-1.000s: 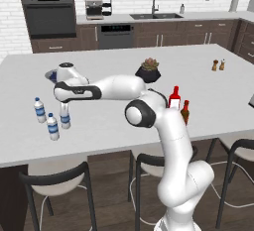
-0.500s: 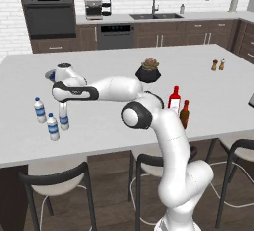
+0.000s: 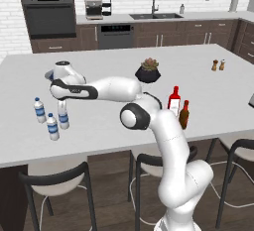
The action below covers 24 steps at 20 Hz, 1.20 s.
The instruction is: Move the plastic bottles in the middle to the plastics group, and the glass bottles in the middle to the glass group.
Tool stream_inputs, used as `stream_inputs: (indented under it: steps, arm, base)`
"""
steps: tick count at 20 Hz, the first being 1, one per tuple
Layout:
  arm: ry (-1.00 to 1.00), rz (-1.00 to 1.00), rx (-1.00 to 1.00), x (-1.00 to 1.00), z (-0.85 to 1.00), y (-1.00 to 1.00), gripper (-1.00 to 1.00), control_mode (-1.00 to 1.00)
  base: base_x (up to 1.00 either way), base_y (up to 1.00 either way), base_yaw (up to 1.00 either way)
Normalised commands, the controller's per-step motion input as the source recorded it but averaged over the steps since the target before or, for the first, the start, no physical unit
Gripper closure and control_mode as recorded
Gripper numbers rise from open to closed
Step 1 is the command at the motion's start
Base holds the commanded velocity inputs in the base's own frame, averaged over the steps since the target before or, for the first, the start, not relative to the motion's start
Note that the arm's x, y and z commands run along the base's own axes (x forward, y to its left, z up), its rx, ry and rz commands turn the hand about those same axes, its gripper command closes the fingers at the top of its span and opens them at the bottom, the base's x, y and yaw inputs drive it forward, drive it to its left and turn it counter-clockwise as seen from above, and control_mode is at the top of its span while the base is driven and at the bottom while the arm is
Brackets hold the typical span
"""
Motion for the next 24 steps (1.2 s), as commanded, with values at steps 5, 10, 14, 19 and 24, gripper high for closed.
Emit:
stream_inputs:
  steps: [5, 10, 14, 19, 24]
  arm:
    - [-0.06, 0.00, 0.00, -0.17, 0.00, 0.00, -1.00, -1.00]
    - [-0.12, 0.00, 0.00, -0.10, 0.00, 0.00, -1.00, -1.00]
    - [-0.15, 0.00, 0.00, -0.14, 0.10, 0.00, -1.00, -1.00]
    - [-0.18, 0.00, 0.00, -0.20, 0.32, 0.00, -1.00, -1.00]
    - [-0.04, -0.05, 0.00, -0.35, 0.36, -0.30, -1.00, -1.00]
  base:
    - [0.00, 0.00, 0.00]
    - [0.00, 0.00, 0.00]
    - [0.00, 0.00, 0.00]
    - [0.00, 0.00, 0.00]
    - [0.00, 0.00, 0.00]
